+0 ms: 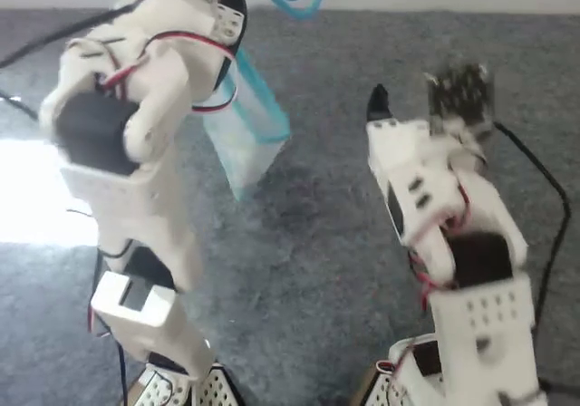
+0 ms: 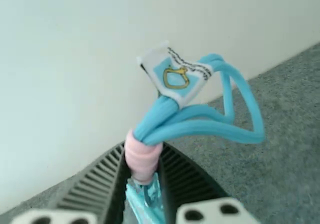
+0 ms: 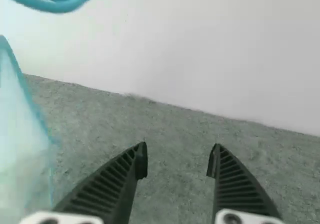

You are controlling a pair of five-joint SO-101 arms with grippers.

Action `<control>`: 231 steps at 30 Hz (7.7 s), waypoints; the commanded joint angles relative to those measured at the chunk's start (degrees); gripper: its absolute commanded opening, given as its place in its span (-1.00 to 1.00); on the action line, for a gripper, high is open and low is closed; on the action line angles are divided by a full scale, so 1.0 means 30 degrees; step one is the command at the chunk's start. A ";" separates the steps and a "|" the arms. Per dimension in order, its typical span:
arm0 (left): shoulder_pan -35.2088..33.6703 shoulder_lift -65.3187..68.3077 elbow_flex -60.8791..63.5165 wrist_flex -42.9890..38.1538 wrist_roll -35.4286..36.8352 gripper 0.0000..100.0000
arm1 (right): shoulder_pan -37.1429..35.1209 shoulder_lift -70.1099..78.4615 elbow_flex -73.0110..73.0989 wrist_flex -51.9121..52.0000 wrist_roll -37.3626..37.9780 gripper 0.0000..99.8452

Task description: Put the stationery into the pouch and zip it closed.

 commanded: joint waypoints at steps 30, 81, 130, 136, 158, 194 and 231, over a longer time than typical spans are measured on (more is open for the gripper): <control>0.0967 -0.4396 0.2740 -0.0615 0.0615 -0.98 | -0.5641 0.1978 0.0557 0.0630 0.1905 -0.58; 0.1641 -1.0491 0.9861 -0.1993 -0.2022 -0.98 | -1.2147 -0.2886 0.0498 0.4205 0.0176 -0.58; 0.2344 -0.9817 0.7429 0.0264 -0.1407 -0.98 | -1.1941 -0.9070 0.2198 0.4908 0.2139 -0.65; 0.2344 -0.9875 0.7429 0.0440 -0.1407 -0.98 | -1.0007 -0.8425 0.2989 0.2828 0.2784 -0.38; 0.1553 -0.9788 0.7018 0.0469 -0.1495 -0.98 | -0.8894 0.2476 -0.0908 0.0542 0.2637 -0.58; 0.5128 -1.5033 1.3407 0.0410 -1.5238 -0.98 | -0.7399 -0.2974 0.0000 0.9744 0.3429 -0.32; 0.4249 -1.5004 1.1648 -0.1963 -1.4711 -0.98 | -1.1883 -1.2557 0.5949 0.4821 0.3868 -0.33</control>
